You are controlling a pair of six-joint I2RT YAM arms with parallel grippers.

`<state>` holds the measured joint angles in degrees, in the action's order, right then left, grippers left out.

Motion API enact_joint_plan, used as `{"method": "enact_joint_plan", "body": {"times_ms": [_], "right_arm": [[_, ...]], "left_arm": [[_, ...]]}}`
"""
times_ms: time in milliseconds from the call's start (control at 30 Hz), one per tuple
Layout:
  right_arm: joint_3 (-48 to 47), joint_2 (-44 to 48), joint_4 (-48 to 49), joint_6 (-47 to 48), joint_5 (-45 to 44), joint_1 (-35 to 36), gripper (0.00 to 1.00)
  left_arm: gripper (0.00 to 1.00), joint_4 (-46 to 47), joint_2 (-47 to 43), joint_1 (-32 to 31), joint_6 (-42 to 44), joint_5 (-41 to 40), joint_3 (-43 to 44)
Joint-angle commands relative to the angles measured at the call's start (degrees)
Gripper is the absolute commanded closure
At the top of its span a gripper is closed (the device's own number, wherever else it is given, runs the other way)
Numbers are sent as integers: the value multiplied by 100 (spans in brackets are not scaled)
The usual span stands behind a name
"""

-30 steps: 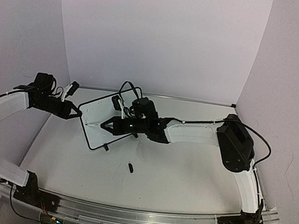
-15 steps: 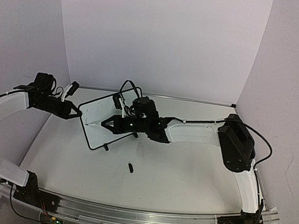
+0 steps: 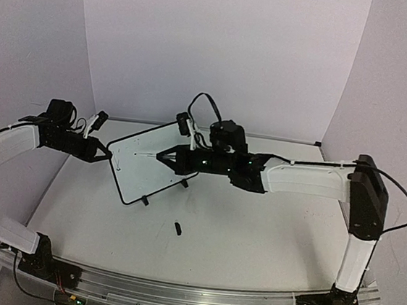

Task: Write a sentence on the whiteboard

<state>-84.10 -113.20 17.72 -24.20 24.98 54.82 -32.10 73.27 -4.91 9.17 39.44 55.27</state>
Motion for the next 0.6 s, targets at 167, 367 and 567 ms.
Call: {"method": "enact_joint_plan", "body": {"times_ms": [167,367,567], "right_arm": [[1130,1908,-519,666,-1151,-191,100],[1679,2549,-835,709,-1454,-402,100],[2237,3063,-942,636,-1395,-845,100]], "left_arm": [[75,35,-260,7,-255,39,5],[34,54,-736,7,-716,-500,-84],[13,-149,-1999,-107,-2202,-2101,-432]]}}
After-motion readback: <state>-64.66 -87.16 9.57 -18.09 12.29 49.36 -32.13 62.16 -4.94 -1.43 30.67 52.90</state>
